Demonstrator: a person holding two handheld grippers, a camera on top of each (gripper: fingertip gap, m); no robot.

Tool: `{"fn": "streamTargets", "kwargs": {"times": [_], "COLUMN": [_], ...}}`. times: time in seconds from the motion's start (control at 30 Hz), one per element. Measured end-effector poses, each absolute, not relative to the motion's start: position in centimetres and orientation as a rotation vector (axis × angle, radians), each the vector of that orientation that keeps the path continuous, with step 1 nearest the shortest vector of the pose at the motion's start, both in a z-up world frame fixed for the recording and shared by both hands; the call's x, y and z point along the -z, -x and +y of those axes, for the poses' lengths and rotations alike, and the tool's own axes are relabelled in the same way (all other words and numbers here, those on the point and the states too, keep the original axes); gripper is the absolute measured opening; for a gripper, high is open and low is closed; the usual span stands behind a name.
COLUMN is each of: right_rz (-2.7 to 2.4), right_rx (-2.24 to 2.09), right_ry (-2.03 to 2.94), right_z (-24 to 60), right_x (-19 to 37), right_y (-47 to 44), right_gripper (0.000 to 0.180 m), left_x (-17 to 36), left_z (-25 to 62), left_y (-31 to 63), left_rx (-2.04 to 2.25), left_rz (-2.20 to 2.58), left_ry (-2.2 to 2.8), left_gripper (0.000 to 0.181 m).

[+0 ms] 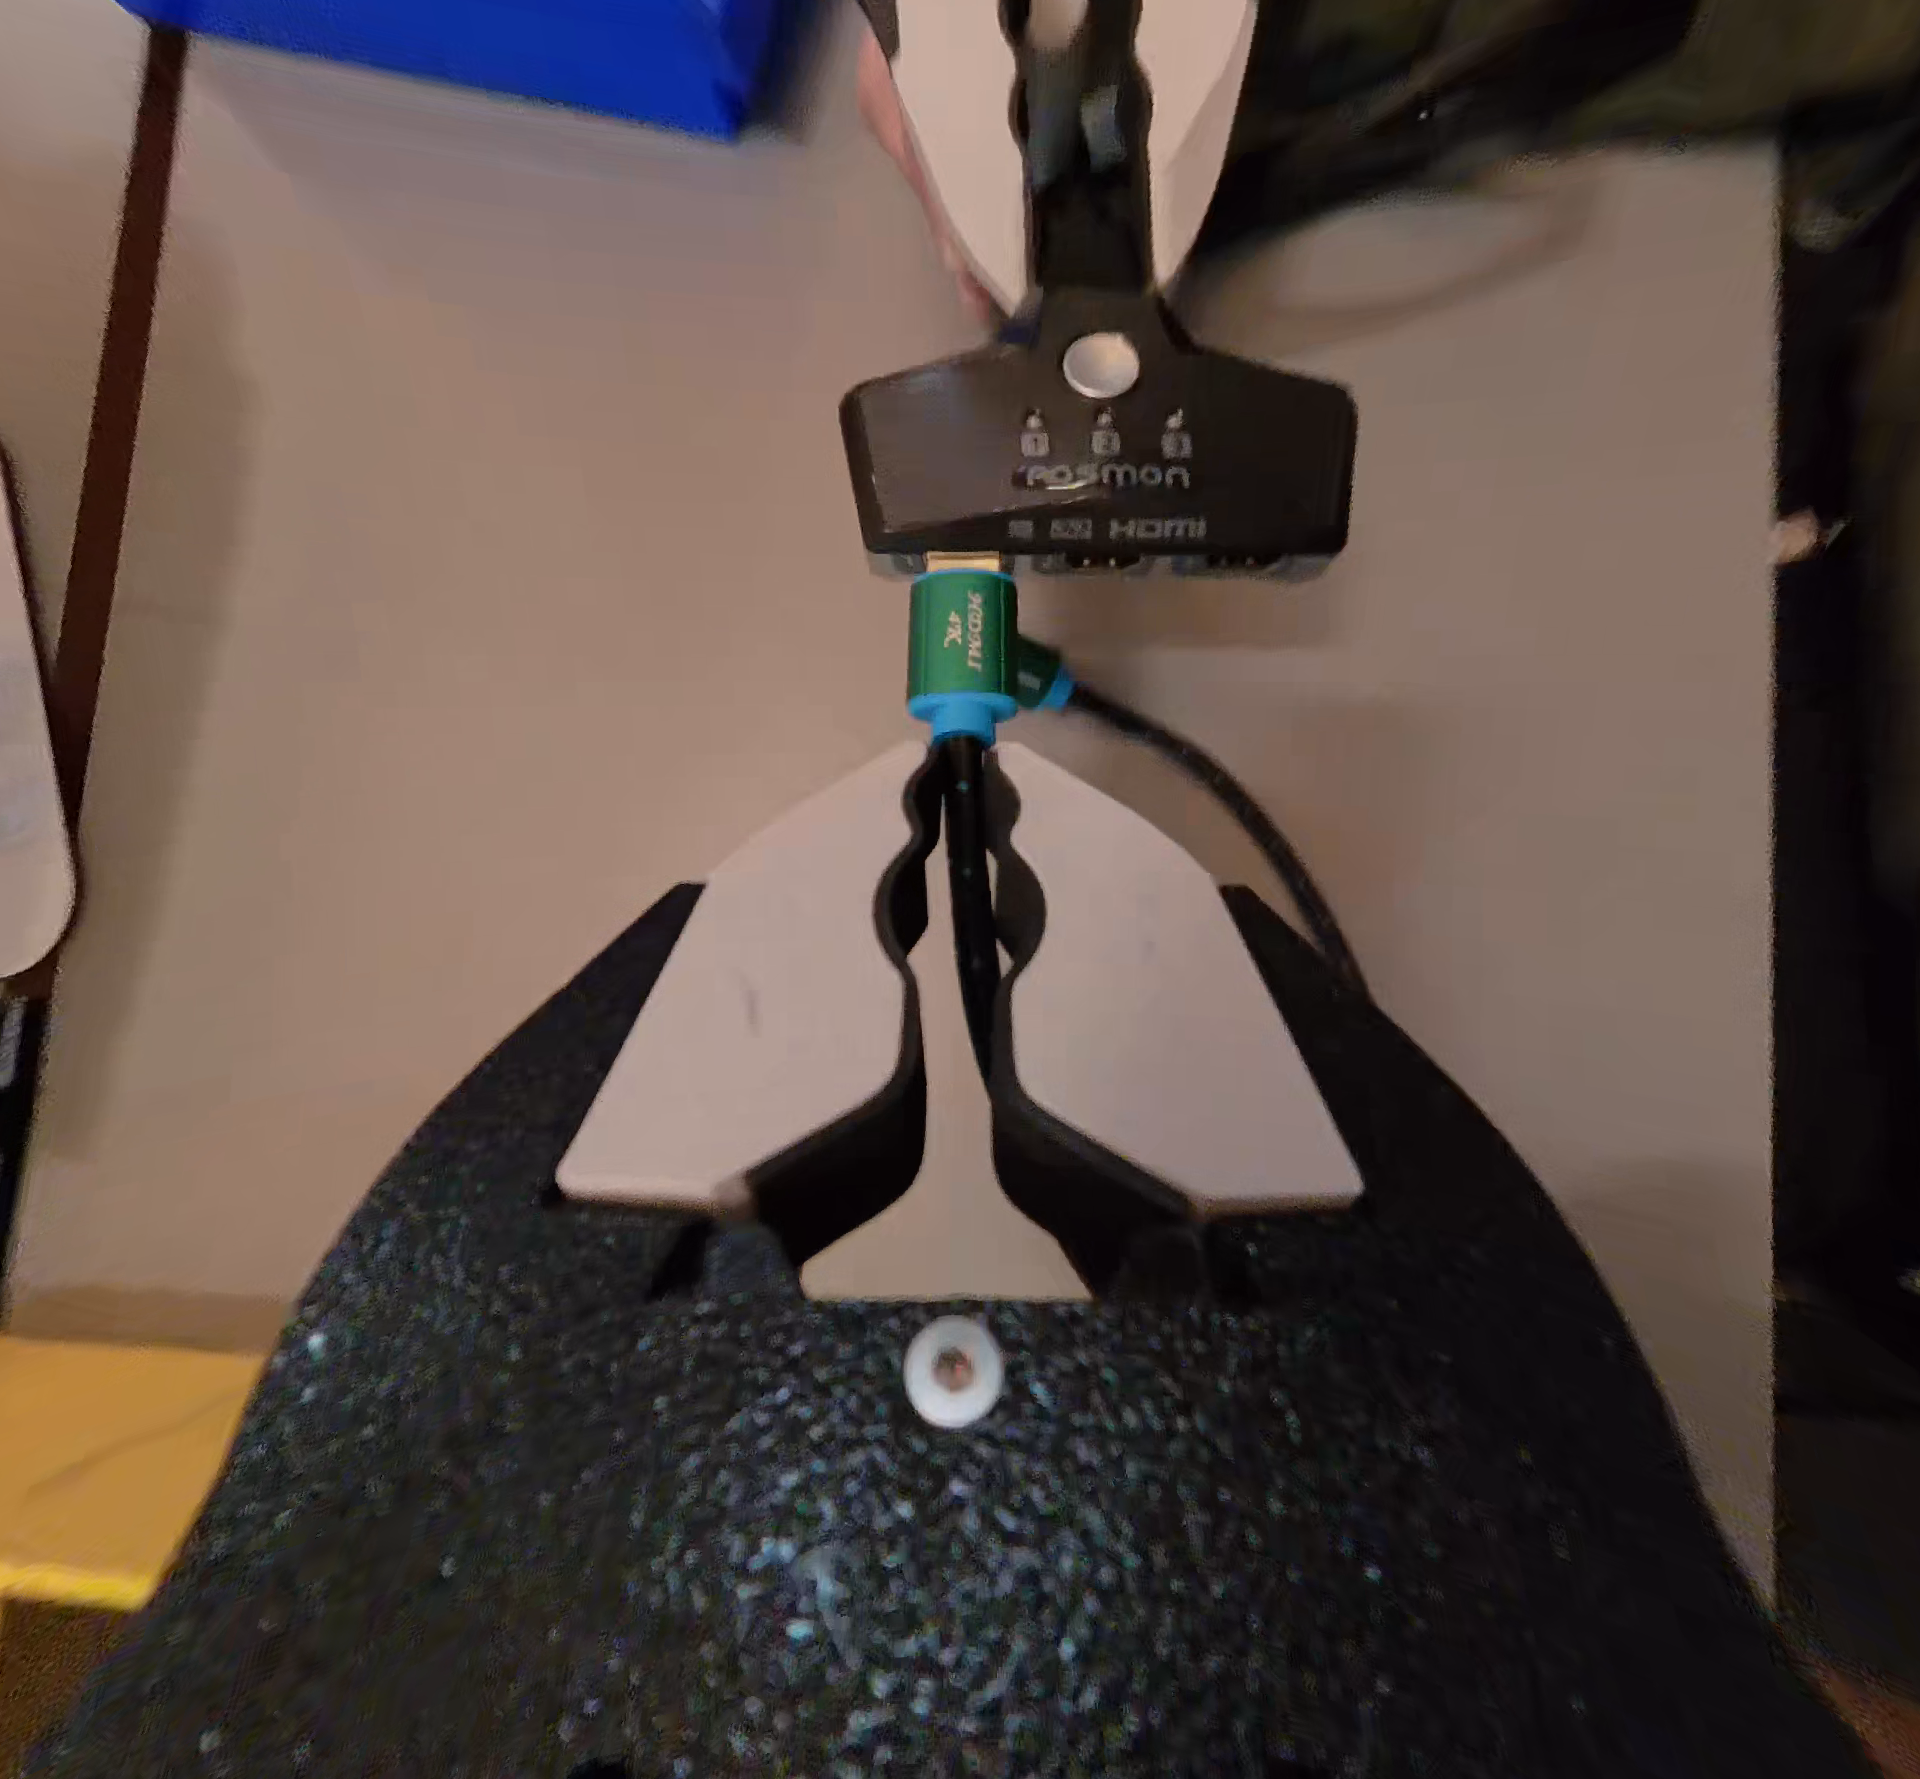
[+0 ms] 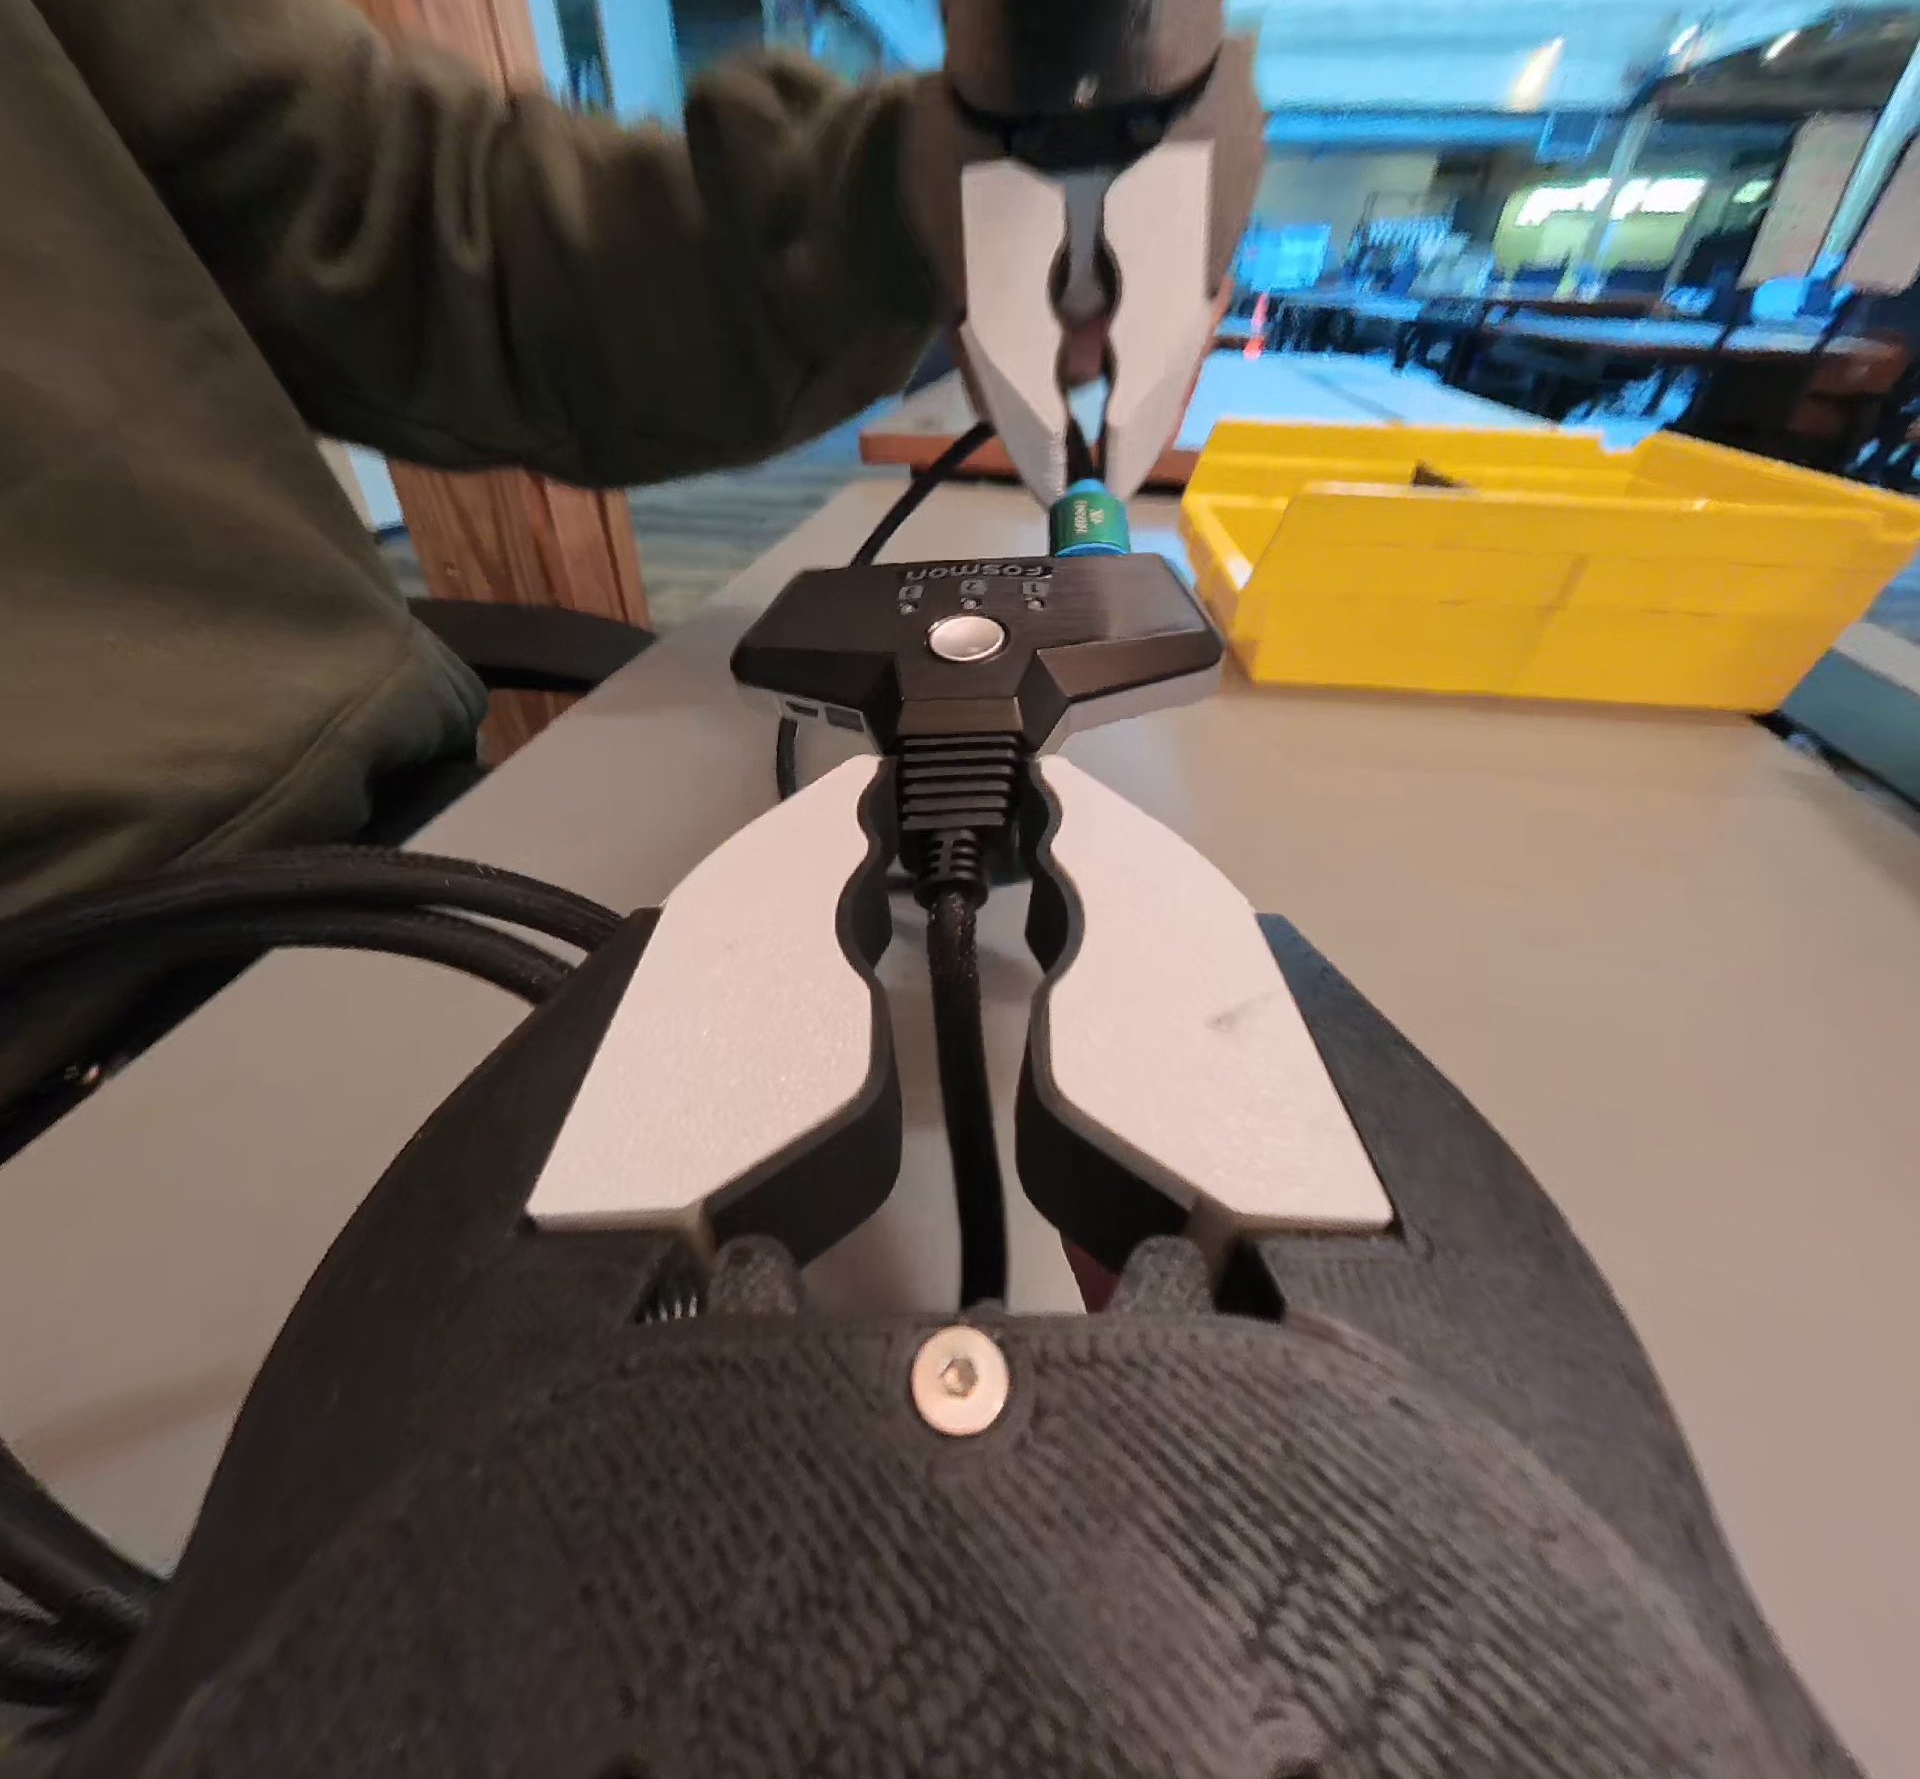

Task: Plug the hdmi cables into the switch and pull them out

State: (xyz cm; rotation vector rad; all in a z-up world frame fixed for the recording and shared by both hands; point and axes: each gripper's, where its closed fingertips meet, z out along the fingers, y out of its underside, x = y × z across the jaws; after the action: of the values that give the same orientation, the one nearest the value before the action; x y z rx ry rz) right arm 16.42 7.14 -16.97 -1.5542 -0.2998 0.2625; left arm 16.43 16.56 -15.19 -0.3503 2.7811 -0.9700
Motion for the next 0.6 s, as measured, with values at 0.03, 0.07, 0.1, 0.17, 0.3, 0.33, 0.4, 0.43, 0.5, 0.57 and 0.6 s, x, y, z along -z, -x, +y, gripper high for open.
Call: {"fn": "streamTargets", "kwargs": {"times": [0.03,0.07,0.1,0.17,0.3,0.33,0.4,0.43,0.5,0.57,0.6], "right_rz": [-0.296,-0.292,-0.292,-0.296,-0.297,-0.297,-0.305,-0.304,-0.281,-0.277,-0.277], "right_rx": [-0.264,-0.261,-0.26,-0.264,-0.272,-0.275,-0.277,-0.28,-0.277,-0.259,-0.251], "right_ry": [1.532,1.516,1.509,1.517,1.523,1.525,1.524,1.51,1.471,1.478,1.486], "right_z": [6.9,6.7,6.6,6.7,6.7,6.7,6.7,6.5,6.2,6.2,6.3], "right_x": [16.7,16.5,16.4,16.6,16.7,16.6,16.6,16.4,16.0,16.0,16.1], "right_y": [-16.5,-16.5,-16.5,-16.4,-16.4,-16.4,-16.4,-16.4,-16.7,-16.8,-16.8], "right_gripper": [0.022,0.022,0.022,0.022,0.022,0.022,0.022,0.022,0.022,0.022,0.022], "left_x": [14.8,14.6,14.6,14.9,15.3,15.6,16.1,16.0,15.2,15.4,15.4], "left_z": [16.3,16.1,16.0,16.1,16.2,16.2,16.2,16.0,15.6,15.7,15.7], "left_y": [-16.4,-16.4,-16.4,-16.4,-16.3,-16.3,-16.2,-16.2,-16.6,-16.8,-16.8], "left_rx": [1.054,1.113,1.147,1.17,1.189,1.14,1.044,1.059,1.172,1.184,1.189], "left_rz": [2.76,2.737,2.722,2.714,2.686,2.681,2.691,2.682,2.628,2.613,2.607], "left_ry": [0.38,0.402,0.42,0.449,0.428,0.384,0.321,0.315,0.351,0.345,0.348], "left_gripper": [0.007,0.007,0.007,0.006,0.006,0.006,0.006,0.006,0.005,0.005,0.005]}}
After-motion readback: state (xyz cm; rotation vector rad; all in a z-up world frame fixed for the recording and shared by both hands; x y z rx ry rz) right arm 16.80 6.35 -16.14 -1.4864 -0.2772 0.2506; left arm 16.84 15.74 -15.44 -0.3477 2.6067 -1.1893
